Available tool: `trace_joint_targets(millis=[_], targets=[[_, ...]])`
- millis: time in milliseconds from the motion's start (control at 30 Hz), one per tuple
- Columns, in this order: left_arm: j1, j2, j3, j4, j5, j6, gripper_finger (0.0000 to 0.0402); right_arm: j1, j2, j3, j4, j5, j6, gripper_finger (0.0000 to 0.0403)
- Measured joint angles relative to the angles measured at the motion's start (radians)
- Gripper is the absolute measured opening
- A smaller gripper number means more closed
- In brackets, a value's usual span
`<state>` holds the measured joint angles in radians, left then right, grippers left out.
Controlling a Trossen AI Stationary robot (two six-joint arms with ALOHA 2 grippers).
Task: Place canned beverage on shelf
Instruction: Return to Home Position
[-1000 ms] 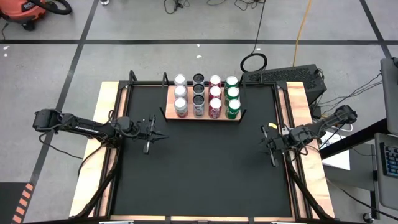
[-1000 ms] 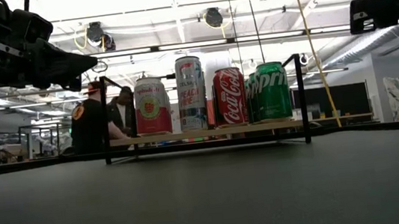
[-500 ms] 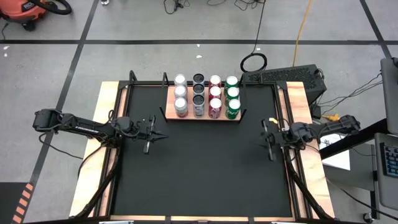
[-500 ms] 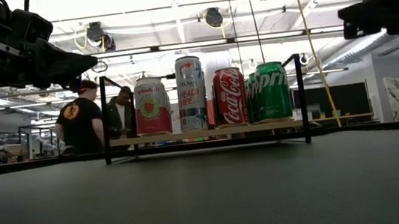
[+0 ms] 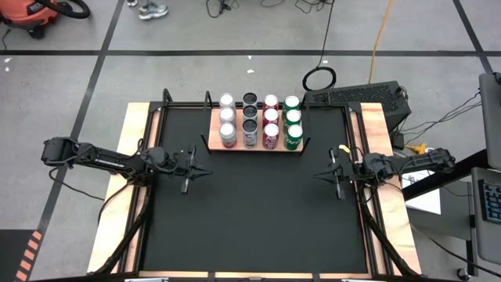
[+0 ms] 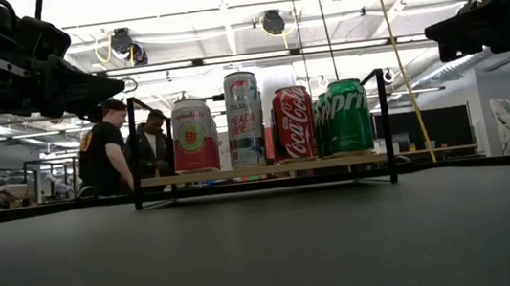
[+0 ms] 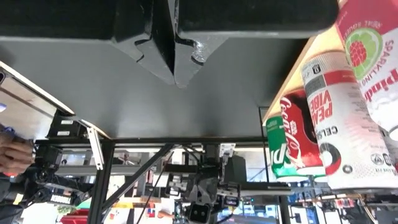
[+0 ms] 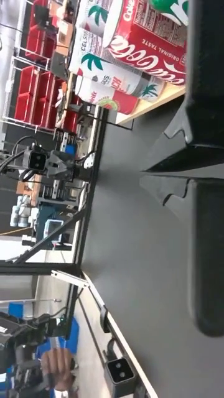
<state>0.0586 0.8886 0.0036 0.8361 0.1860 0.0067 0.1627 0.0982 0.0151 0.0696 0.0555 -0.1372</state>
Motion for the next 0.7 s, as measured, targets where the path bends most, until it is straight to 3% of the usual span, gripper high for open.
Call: trace_joint_targets(millis=[267, 500, 700], targets=[[0.0, -0.001, 0.0, -0.017, -0.006, 0.009, 0.0, 0.0, 0.0, 0.0, -0.002, 0.077, 0.014, 0.0], [0.018, -0.017, 0.0, -0.027, -0.008, 0.028, 0.0, 0.0, 0.0, 0.0, -0.012, 0.075, 0.02, 0.0], [0.05, -0.103, 0.0, -0.086, -0.01, 0.026, 0.0, 0.0, 0.0, 0.0, -0.019, 0.051, 0.007, 0.0]])
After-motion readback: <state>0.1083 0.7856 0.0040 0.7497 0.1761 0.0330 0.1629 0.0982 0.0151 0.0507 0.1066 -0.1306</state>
